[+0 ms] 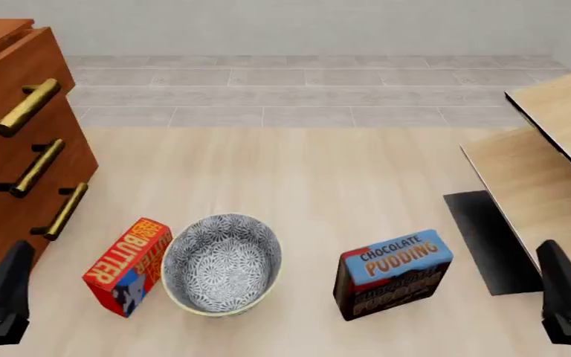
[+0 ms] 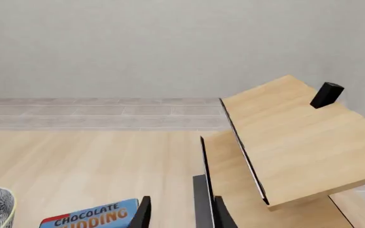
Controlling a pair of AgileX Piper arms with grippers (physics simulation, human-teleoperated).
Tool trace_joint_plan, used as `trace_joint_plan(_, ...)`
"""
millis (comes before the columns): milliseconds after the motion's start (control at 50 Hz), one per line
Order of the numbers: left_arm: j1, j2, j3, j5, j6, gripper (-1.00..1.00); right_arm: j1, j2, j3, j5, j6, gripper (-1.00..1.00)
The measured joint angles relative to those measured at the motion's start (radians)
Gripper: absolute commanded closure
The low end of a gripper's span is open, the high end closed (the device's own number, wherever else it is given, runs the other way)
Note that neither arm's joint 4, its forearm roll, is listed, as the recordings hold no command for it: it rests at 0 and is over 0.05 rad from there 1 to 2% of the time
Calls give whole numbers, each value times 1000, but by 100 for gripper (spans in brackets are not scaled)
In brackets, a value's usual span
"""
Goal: Close the top drawer of the cabinet and put the bowl on top of it.
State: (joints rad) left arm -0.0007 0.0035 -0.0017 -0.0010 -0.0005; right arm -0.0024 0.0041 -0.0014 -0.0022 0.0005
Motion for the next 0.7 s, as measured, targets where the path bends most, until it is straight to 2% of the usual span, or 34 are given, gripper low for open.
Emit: trace_joint_plan(700,-12,31,-15,0,-1,-100,3,13,-2,-10,-2,-100)
